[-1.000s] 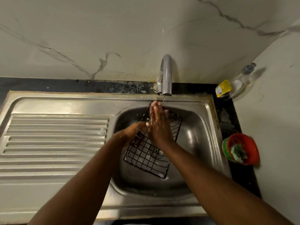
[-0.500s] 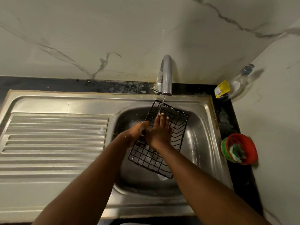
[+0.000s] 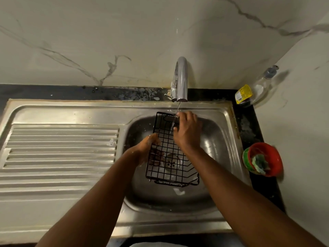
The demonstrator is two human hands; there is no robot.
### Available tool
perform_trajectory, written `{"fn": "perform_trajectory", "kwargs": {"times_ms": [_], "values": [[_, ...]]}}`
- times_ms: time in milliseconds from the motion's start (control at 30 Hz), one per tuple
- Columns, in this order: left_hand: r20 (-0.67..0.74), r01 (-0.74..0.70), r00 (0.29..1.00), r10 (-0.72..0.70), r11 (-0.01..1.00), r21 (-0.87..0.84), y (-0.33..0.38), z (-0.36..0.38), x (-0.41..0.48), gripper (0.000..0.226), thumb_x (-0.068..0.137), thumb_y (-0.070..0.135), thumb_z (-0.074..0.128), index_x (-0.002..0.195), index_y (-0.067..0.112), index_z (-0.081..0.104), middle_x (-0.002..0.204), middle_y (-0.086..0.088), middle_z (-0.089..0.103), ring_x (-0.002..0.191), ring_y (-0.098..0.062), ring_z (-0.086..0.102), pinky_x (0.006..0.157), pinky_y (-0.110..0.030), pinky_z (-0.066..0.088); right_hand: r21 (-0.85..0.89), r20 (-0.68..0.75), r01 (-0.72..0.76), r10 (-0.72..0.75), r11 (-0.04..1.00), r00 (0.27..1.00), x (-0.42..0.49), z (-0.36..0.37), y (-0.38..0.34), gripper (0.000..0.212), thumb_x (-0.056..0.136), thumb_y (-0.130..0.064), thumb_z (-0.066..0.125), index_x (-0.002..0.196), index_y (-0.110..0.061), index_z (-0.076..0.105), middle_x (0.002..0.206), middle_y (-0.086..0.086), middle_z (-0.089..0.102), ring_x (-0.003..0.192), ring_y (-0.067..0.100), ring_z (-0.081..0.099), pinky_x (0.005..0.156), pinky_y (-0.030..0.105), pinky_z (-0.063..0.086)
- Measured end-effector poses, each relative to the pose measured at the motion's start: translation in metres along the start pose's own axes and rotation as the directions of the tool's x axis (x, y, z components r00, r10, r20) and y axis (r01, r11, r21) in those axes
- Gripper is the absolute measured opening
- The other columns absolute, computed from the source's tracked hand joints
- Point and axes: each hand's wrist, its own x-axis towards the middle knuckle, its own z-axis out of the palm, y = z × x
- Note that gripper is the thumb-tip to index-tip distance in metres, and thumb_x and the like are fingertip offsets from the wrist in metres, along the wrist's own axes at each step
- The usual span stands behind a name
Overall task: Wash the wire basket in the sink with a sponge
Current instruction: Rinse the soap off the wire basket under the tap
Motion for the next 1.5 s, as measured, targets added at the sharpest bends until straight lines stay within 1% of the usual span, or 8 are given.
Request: {"fn": "perform_trajectory", "kwargs": {"times_ms": [133, 267, 433, 633, 833, 1000, 1200, 1500], "values": [[0.02, 0.001, 1.0, -0.002, 0.999, 0.054, 0.002, -0.008, -0.006, 0.032, 0.104, 0.043, 0.043, 0.11, 0.013, 0.052, 0.115, -0.029, 0.064, 0.099, -0.044, 0.065, 0.082, -0.048, 0.054, -0.112, 0.284, -0.013, 0.045, 0.994, 0.958, 0.027, 0.006, 0.026, 0.056, 0.092, -0.051, 0.068, 0.137, -0.023, 0.049, 0.133, 0.008, 0.061, 0.124, 0.03, 0.056, 0.106, 0.054, 0.041], [0.057, 0.088, 0.994, -0.096, 0.989, 0.122, -0.004, -0.023, -0.011, 0.041, 0.102, 0.051, 0.046, 0.119, 0.014, 0.055, 0.121, -0.029, 0.065, 0.104, -0.045, 0.066, 0.088, -0.051, 0.054, 0.156, 0.535, 0.131, -0.195, 0.979, 0.822, 0.037, 0.007, 0.051, 0.029, 0.106, -0.046, 0.047, 0.084, -0.029, 0.053, 0.087, 0.002, 0.067, 0.078, 0.022, 0.062, 0.068, 0.035, 0.044], [0.116, 0.251, 0.957, -0.266, 0.96, 0.125, -0.005, -0.031, -0.014, 0.069, 0.091, 0.056, 0.06, 0.131, 0.0, 0.053, 0.125, -0.032, 0.066, 0.113, -0.05, 0.067, 0.097, -0.055, 0.056, 0.218, 0.631, 0.148, -0.255, 0.965, 0.733, 0.031, -0.003, 0.046, 0.039, 0.108, -0.049, 0.043, 0.087, -0.023, 0.065, 0.08, 0.0, 0.065, 0.072, 0.017, 0.062, 0.063, 0.031, 0.04], [0.12, 0.26, 0.954, -0.277, 0.956, 0.137, -0.007, -0.02, -0.006, 0.075, 0.09, 0.058, 0.061, 0.131, -0.005, 0.055, 0.117, -0.032, 0.072, 0.102, -0.05, 0.073, 0.097, -0.059, 0.056, 0.145, 0.639, 0.096, -0.168, 0.985, 0.751, 0.028, -0.009, 0.055, 0.081, 0.083, -0.087, 0.024, 0.08, -0.02, 0.069, 0.07, 0.005, 0.069, 0.063, 0.023, 0.068, 0.065, 0.035, 0.054], [0.161, 0.212, 0.959, -0.231, 0.969, 0.131, 0.005, 0.002, -0.008, 0.069, 0.093, 0.051, 0.056, 0.134, -0.004, 0.049, 0.119, -0.033, 0.069, 0.103, -0.049, 0.072, 0.084, -0.052, 0.061, 0.066, 0.48, 0.154, -0.166, 0.986, 0.861, 0.033, -0.017, 0.058, 0.062, 0.101, -0.069, 0.036, 0.073, -0.022, 0.064, 0.066, 0.001, 0.061, 0.062, 0.016, 0.058, 0.064, 0.032, 0.047], [0.155, 0.161, 0.97, -0.186, 0.973, 0.165, 0.018, -0.001, -0.01, 0.063, 0.096, 0.055, 0.05, 0.135, 0.005, 0.048, 0.125, -0.032, 0.066, 0.107, -0.049, 0.07, 0.085, -0.053, 0.06, 0.139, 0.391, 0.272, -0.305, 0.952, 0.868, 0.038, -0.012, 0.035, 0.027, 0.106, -0.046, 0.049, 0.109, -0.024, 0.064, 0.095, 0.001, 0.068, 0.089, 0.021, 0.066, 0.077, 0.04, 0.053], [0.145, 0.121, 0.979, -0.142, 0.982, 0.146, 0.019, -0.002, -0.017, 0.052, 0.102, 0.059, 0.042, 0.126, 0.014, 0.051, 0.13, -0.032, 0.061, 0.106, -0.048, 0.069, 0.077, -0.052, 0.061, 0.136, 0.375, 0.308, -0.337, 0.942, 0.864, 0.044, -0.008, -0.005, 0.044, 0.103, -0.038, 0.059, 0.143, -0.022, 0.05, 0.129, 0.005, 0.065, 0.116, 0.024, 0.063, 0.094, 0.039, 0.052], [-0.004, 0.093, 0.996, -0.094, 0.984, 0.152, 0.02, -0.024, -0.023, 0.05, 0.102, 0.054, 0.044, 0.132, 0.015, 0.05, 0.121, -0.03, 0.062, 0.107, -0.048, 0.065, 0.078, -0.048, 0.058, 0.357, 0.568, 0.031, -0.244, 0.934, 0.786, 0.049, 0.004, 0.043, 0.033, 0.109, -0.047, 0.04, 0.095, -0.03, 0.065, 0.098, -0.006, 0.072, 0.085, 0.011, 0.068, 0.09, 0.048, 0.057]]}}
